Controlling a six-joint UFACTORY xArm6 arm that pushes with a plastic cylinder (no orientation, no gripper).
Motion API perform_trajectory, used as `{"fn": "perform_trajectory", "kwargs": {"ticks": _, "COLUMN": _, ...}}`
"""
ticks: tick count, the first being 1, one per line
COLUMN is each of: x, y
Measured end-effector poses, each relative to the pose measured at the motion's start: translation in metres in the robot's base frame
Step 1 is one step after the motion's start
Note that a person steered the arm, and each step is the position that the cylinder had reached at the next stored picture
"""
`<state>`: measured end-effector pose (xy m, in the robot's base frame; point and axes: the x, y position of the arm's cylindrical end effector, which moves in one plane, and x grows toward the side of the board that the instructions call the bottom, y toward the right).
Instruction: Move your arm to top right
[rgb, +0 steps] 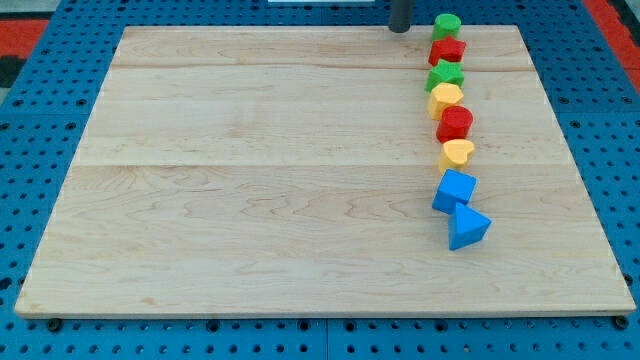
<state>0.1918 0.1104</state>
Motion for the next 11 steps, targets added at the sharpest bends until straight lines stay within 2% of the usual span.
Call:
{"fn": "perform_trajectory", "kwargs": {"ticks": 1, "x": 0.009, "y": -0.011}}
{"fn": "perform_trajectory", "kwargs": {"ticks": 2, "x": 0.086, "y": 0.003}}
{"fn": "perform_trajectory", "kwargs": {"ticks": 3, "x": 0.206, "y": 0.002}}
{"fn": "perform_trajectory", "kwargs": {"ticks": 4, "x": 0.26, "y": -0.064}}
{"fn": "perform_trajectory", "kwargs": {"ticks": 5, "x": 0.377, "y": -0.071}}
{"fn": "perform_trajectory", "kwargs": {"ticks": 6, "x": 0.425, "y": -0.068}}
{"fn": "perform_trajectory", "kwargs": {"ticks": 7, "x": 0.427, "y": -0.036}}
{"fn": "perform_trajectory", "kwargs": {"ticks": 8, "x": 0.427, "y": 0.084}}
{"fn": "perform_trajectory", "kwargs": {"ticks": 9, "x": 0.395, "y": 0.165}}
{"fn": "perform_trajectory", "kwargs": {"ticks": 11, "x": 0.22, "y": 0.168}}
